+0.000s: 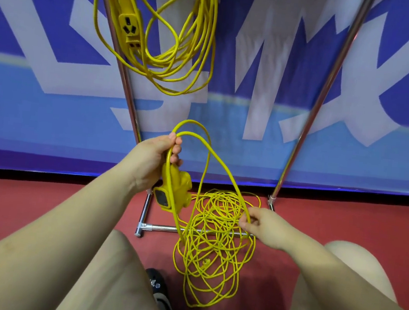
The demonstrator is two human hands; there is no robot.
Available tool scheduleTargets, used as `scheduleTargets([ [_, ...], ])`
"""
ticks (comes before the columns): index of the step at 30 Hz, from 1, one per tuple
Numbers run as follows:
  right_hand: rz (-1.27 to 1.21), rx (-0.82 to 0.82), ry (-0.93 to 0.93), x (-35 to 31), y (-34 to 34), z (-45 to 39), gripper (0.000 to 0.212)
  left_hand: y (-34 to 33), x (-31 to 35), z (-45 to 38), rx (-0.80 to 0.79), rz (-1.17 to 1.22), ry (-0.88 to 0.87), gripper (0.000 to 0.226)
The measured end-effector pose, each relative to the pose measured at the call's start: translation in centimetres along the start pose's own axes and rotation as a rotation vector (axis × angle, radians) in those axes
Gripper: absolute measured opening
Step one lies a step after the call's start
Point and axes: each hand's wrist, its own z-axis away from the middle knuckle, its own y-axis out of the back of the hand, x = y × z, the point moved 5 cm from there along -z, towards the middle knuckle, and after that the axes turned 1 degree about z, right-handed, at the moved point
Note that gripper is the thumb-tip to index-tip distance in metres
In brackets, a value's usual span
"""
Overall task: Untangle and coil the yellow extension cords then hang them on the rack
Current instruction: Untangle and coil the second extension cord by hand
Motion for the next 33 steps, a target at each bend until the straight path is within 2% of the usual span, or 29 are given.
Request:
scheduleTargets([
  [3, 0.029, -0.038, -0.026, 0.4, -0.4, -0.4, 0.023, 0.5, 1.0, -0.4, 0.052, 0.092, -0.031, 0.028],
  [8, -0.011, -0.043, -0.008, 0.4, -1.1, -0.6, 0.022, 1.4, 2.4, -1.3, 0.089, 0.138, -0.084, 0.028],
  [10, -0.043, 0.052, 0.0, 0.3, -0.3, -1.1, 0.025, 1.9, 1.9, -1.6, 0.113, 0.094, -0.083, 0.027],
  [13, -0.202, 0.242, -0.025, 0.6, 1.4, -2.1, 0.017, 2.7, 0.0, -2.2, 0.167, -0.057, -0.064, 0.024],
  [16, -0.465, 0.281, -0.053, 0.9, 2.0, -3.2, 0.014, 3.1, -2.7, -2.9, 0.194, -0.2, -0.038, 0.021],
  [19, -0.674, 0.238, -0.135, 1.2, 1.7, -4.4, 0.018, 3.2, -5.9, -4.0, 0.162, -0.271, 0.008, 0.02],
  [23, -0.756, 0.143, -0.267, 2.6, 0.8, -6.4, 0.02, 3.3, -10.3, -5.6, 0.122, -0.312, 0.105, 0.017],
  [27, -0.969, 0.208, -0.377, 4.1, 0.1, -8.5, 0.018, 2.7, -14.2, -7.9, 0.028, -0.397, 0.183, 0.015],
  [30, -1.199, 0.224, -0.459, 4.4, 0.0, -9.7, 0.002, 1.3, -15.8, -9.8, -0.057, -0.403, 0.231, 0.015],
  [33, -1.328, 0.247, -0.569, 5.3, -0.2, -10.6, 0.009, 0.3, -17.6, -10.5, -0.118, -0.33, 0.321, 0.012],
])
